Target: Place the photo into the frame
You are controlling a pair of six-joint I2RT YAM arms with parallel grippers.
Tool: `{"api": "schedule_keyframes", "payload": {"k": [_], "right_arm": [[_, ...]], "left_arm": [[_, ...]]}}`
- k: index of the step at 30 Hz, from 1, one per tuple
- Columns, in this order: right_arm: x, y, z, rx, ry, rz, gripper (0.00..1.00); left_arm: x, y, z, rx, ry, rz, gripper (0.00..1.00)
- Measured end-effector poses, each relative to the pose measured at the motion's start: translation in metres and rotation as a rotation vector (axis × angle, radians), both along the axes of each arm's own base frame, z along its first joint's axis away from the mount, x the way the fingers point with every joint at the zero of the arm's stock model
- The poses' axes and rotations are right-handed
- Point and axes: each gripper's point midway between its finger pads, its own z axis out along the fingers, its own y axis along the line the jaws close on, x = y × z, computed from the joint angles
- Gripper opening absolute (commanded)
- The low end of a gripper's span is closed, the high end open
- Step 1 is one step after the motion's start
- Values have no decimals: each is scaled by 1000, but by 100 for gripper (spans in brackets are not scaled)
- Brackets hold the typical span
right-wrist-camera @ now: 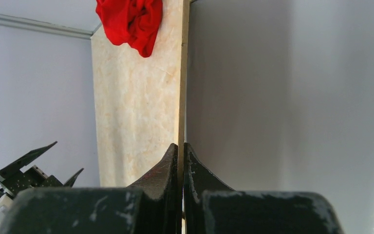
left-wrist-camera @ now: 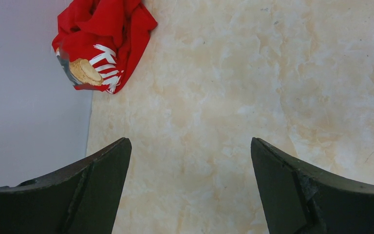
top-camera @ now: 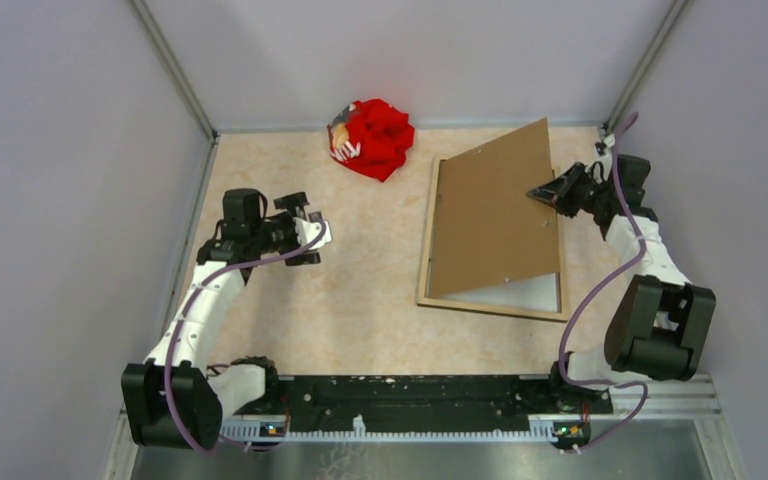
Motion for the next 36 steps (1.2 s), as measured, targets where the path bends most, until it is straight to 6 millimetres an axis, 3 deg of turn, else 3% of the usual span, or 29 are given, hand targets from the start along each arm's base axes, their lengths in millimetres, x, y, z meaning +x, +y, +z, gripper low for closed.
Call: {"api": "schedule_keyframes", "payload": {"k": [6,10,15,19,25,29,32,36], "right_arm": [[-2,3,-11,19,9,22,0],[-3,17,-17,17,14,62,0],[-12,49,-29,34,21,119,0],[-32,80,-44,58,56,127,0],[-67,136,-42,86,34,154,0],[-77,167,-39,97,29,168,0],[-79,181,-36,105,26,177,0],[-74,187,-27,97,30,184,0]], "left_arm": [[0,0,0,5,-5,-5,99],[-1,0,-1,7,-2,-8,99],[-2,0,-2,9,2,-9,99],[-2,-1,-2,8,4,-9,99],[-1,1,-7,-1,35,15,99],[1,3,-16,-1,71,39,99],[3,5,-22,0,94,53,99],[4,6,-28,-5,123,71,99]]}}
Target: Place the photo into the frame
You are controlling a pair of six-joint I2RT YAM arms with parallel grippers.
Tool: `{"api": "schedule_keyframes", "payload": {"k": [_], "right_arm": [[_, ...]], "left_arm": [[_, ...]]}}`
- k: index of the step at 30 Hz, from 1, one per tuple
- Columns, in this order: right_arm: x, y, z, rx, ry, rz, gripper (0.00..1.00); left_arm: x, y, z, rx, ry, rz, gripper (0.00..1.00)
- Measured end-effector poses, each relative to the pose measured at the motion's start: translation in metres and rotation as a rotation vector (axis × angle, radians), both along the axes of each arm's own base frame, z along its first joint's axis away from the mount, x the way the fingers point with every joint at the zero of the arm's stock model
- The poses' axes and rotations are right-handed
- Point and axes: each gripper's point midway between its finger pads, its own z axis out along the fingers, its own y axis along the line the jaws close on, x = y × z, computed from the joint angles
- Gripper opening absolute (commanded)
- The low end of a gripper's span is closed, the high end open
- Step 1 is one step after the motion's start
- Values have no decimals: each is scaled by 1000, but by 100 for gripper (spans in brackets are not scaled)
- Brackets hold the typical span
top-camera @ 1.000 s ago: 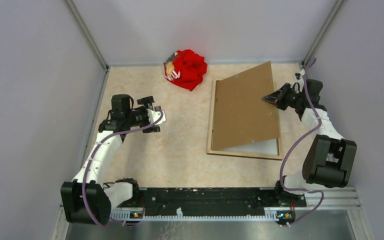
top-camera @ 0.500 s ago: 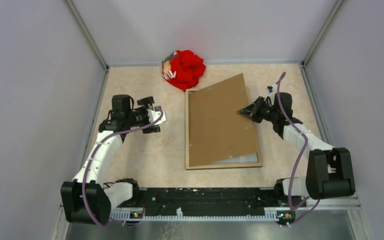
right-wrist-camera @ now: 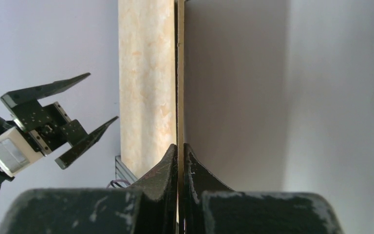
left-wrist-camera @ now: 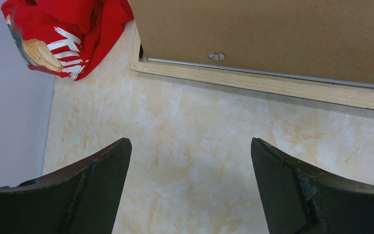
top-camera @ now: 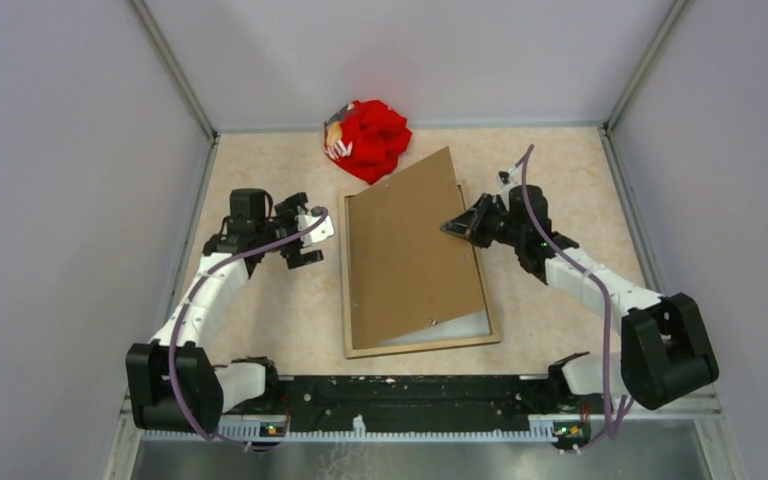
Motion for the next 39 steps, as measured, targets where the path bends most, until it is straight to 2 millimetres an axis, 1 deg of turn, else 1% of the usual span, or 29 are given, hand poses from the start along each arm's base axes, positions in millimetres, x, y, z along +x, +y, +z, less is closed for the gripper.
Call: {"api": "schedule_keyframes", "payload": {"k": [4,11,13,15,19,22,26,31,35,39], "right_arm": [[8,0,21,-37,-43,12,0],[8,-19,32,-69,-66,9,0],[6,-22,39,-54,-78,10,0],[6,-24,53,-21,-108,12,0],[1,-21,84,99,-188,24,0],[-4,-19,94,185,-208,44,0],[-12,-16,97,275,-196,73,0],[-18,-11,95,378,-171,98,0],[-19,-11,94,415,-160,87,0],[-14,-14,96,419,-169,56,0]], "left_arm": [[0,1,0,-10,13,19,99],[-1,-1,-3,-42,51,47,99],[-3,-2,-3,-59,66,54,99],[-4,-4,-2,-77,84,61,99],[-1,-7,5,-107,105,73,99],[-3,-9,9,-125,115,70,99],[-10,-11,10,-138,133,72,99],[-18,-16,14,-160,137,62,99],[-27,-27,11,-175,169,36,99],[-39,-36,11,-179,192,10,99]]}}
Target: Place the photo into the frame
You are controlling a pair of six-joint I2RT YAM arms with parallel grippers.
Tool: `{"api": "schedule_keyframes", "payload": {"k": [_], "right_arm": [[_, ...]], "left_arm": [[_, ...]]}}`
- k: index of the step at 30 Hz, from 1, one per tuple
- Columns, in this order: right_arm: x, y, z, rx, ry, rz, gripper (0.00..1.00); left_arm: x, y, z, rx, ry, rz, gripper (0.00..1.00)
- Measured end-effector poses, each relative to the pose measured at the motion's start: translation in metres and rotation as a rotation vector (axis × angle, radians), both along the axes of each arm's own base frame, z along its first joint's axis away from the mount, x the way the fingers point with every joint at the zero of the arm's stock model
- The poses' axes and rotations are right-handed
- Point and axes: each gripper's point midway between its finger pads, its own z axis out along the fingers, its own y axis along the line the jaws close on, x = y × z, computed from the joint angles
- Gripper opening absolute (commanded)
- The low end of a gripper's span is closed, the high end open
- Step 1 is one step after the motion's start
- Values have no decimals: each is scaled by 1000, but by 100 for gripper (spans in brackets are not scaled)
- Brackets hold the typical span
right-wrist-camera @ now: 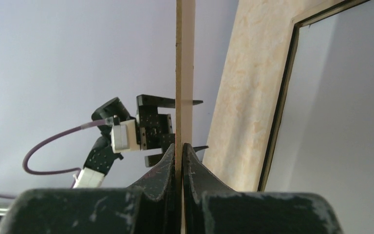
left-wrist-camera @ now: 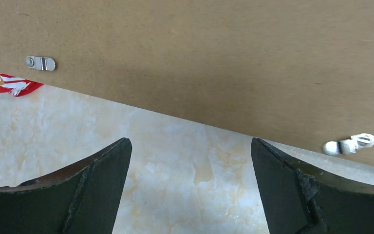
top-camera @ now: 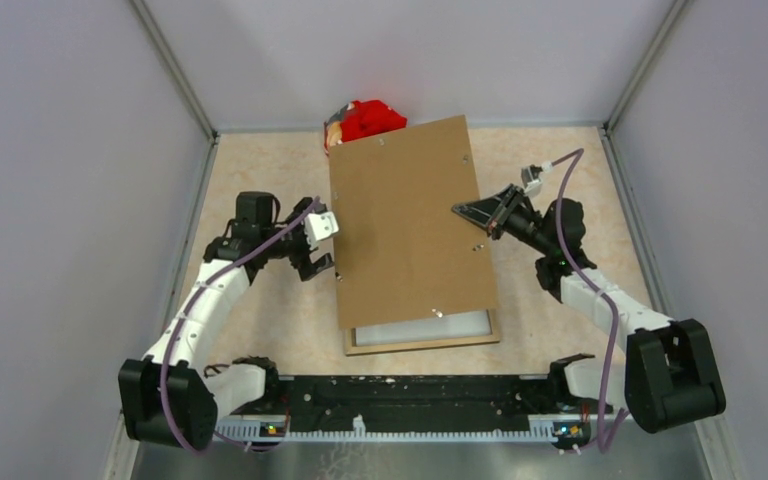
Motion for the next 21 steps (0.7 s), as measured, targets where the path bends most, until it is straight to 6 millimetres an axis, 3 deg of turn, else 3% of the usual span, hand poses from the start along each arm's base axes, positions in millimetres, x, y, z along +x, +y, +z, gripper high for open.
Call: {"api": "schedule_keyframes", "payload": {"k": [7,14,17,21], "right_arm": [[6,-12,-9,-9,6,-40,0],[13,-39,-65,-18,120,-65,0],[15,-40,-85,-21,168,-48,0],[14,-36,-96,-14,181,1,0]], "left_arm": [[-4,2,-7,11,27,24,98],[4,10,-38,60,121,79,96],[7,12,-45,71,134,93,96],[15,14,-46,77,116,109,95]]}}
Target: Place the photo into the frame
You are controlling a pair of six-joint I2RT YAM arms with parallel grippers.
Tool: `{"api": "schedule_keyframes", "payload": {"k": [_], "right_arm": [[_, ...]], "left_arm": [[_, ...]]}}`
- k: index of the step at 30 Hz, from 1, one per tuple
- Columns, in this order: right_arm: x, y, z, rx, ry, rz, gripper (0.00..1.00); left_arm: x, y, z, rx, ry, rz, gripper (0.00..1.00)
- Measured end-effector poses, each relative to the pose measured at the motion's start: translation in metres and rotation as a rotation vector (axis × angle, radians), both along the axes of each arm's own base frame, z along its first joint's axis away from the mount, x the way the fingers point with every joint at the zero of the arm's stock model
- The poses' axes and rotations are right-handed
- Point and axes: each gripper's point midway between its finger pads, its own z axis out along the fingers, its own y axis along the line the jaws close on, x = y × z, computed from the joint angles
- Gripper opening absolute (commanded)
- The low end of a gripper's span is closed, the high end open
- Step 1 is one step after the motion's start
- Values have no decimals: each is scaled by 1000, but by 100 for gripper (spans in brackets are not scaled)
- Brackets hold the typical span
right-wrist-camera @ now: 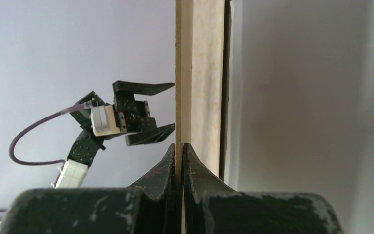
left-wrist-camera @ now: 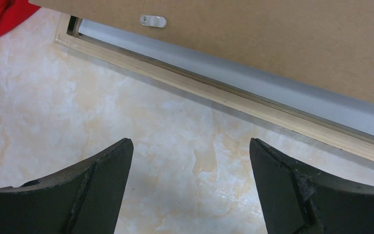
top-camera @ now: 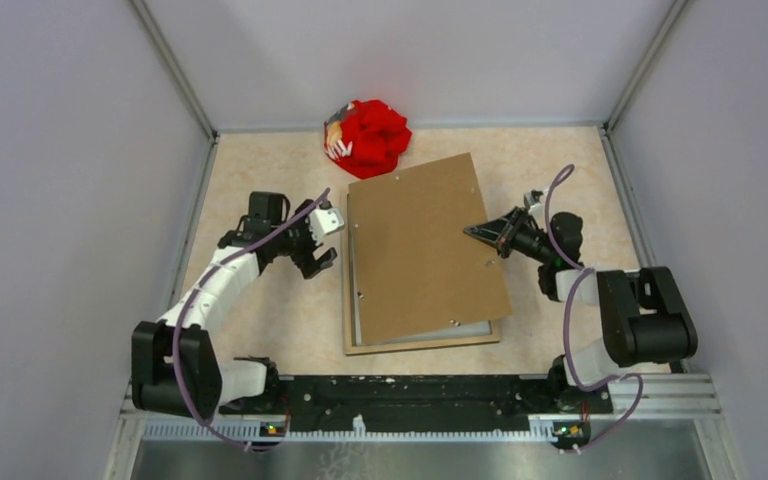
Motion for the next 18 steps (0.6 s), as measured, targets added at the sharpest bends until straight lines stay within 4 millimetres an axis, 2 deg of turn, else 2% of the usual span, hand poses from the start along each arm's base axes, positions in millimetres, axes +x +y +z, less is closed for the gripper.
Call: {"api": "schedule_keyframes", "payload": {"k": [10,18], "right_arm": [[0,3,-18,-5,0,44,0],[2,2,-26,-42,-17,40,0]], "left_arm": [[14,2,-31,11,66,52,93],[21,0,-38,10,70,59,93]]}}
